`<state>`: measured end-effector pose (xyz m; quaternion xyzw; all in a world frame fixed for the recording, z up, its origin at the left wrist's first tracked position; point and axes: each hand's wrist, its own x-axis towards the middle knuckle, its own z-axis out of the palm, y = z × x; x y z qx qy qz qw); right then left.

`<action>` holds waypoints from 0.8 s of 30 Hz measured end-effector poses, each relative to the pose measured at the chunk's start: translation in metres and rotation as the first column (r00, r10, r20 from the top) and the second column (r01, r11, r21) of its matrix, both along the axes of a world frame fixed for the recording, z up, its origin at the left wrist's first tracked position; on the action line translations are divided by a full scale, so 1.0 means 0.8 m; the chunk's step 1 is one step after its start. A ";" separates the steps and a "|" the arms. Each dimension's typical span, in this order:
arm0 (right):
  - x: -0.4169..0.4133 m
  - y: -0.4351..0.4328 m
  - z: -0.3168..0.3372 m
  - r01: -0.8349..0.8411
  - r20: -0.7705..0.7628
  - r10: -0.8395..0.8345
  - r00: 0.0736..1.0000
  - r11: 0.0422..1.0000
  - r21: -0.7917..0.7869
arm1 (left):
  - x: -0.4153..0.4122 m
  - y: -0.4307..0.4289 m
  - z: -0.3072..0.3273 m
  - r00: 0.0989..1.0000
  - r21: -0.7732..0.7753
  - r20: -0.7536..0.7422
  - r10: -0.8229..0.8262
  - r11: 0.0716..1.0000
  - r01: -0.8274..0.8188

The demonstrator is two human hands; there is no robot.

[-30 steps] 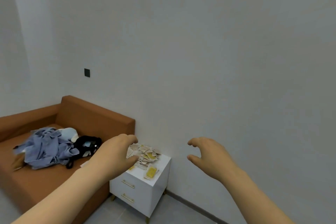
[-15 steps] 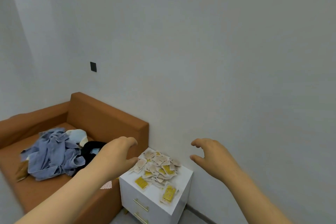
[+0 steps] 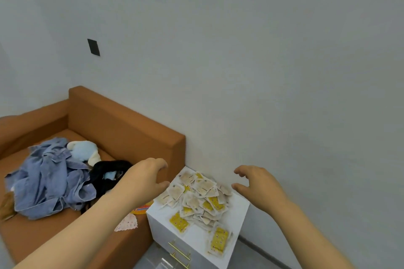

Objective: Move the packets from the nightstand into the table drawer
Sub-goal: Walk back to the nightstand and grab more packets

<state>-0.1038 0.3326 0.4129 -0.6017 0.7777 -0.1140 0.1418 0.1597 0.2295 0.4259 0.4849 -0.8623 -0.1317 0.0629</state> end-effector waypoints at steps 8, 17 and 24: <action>0.033 -0.104 -0.068 0.187 0.096 -0.207 0.974 0.966 0.180 | 0.008 -0.154 -0.068 0.989 0.184 0.073 -0.128 0.976 0.113; 0.024 -0.172 -0.144 0.312 0.131 -0.372 0.919 0.888 0.337 | -0.013 -0.260 -0.161 0.968 0.343 0.125 -0.217 0.925 0.163; -0.018 -0.247 -0.212 0.322 0.160 -0.411 0.897 0.858 0.400 | -0.043 -0.321 -0.231 0.964 0.406 0.195 -0.180 0.910 0.088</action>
